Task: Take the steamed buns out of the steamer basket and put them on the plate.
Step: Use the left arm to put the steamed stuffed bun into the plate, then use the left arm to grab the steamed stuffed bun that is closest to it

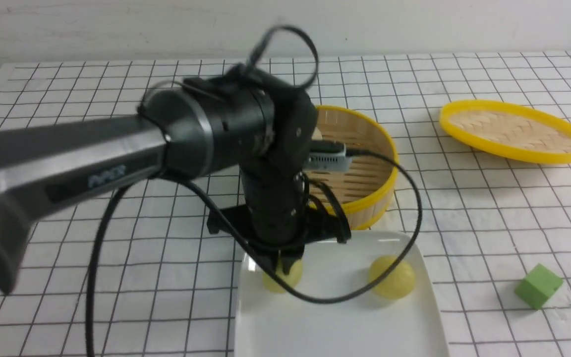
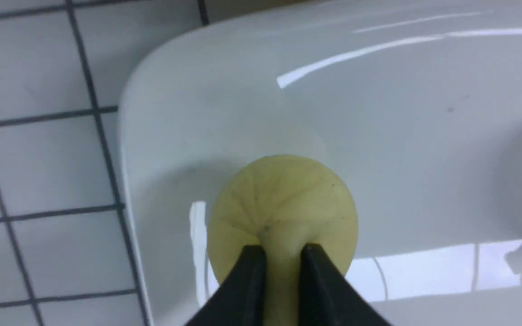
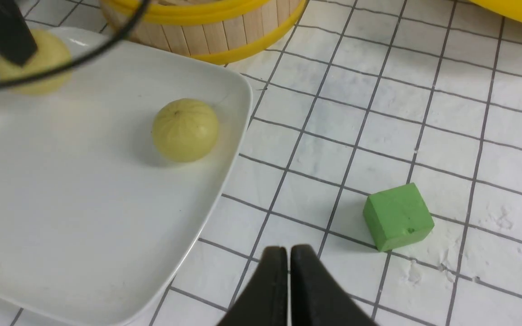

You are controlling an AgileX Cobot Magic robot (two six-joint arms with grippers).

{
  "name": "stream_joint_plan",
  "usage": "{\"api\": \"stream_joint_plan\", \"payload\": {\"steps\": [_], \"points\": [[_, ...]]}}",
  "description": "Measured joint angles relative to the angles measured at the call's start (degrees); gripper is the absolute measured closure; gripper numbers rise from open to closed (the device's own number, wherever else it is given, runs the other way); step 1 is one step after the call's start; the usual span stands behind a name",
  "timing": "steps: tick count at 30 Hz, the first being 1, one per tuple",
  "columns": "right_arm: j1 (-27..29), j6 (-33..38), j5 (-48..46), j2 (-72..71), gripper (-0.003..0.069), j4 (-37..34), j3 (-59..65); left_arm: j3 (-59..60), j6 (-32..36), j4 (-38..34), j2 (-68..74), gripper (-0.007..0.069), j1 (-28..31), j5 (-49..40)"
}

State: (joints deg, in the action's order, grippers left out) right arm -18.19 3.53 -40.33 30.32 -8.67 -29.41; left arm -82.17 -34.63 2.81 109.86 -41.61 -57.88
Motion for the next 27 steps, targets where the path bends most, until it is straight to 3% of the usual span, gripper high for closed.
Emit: {"api": "stream_joint_plan", "payload": {"steps": [4, 6, 12, 16, 18, 20, 24, 27], "points": [[0.0, 0.0, 0.0, 0.0, 0.0622, 0.0, 0.0, 0.1, -0.6, 0.3, 1.4, 0.0407, 0.1, 1.3], [0.0, 0.0, 0.0, 0.0, 0.0619, 0.2, 0.0, -1.0, -0.7, 0.3, 1.4, 0.0327, 0.1, 1.1], [0.0, 0.0, -0.1, 0.0, 0.0609, 0.5, 0.0, -12.6, -0.4, 0.3, 1.5, 0.0273, 0.8, -5.8], [0.0, 0.0, -0.1, 0.0, 0.0601, 0.4, 0.0, -22.6, 2.0, 0.4, 3.5, 0.0335, 3.6, -8.0], [0.0, 0.0, -0.1, 0.0, 0.0597, 0.4, 0.0, -30.5, 5.2, -0.4, 8.1, 0.0482, 7.2, -8.6], [0.0, 0.0, -0.1, 0.0, 0.0594, 0.4, 0.0, -36.5, 7.6, -2.4, 11.9, 0.0566, 9.4, -9.2], [0.0, 0.0, -0.1, 0.0, 0.0591, 0.4, 0.0, -46.7, 10.1, -7.2, 20.0, 0.0620, 12.6, -11.1], [0.0, 0.0, -0.1, 0.0, 0.0585, 0.4, 0.0, -56.3, 10.5, -7.0, 25.6, 0.0600, 12.9, -11.4]]}}
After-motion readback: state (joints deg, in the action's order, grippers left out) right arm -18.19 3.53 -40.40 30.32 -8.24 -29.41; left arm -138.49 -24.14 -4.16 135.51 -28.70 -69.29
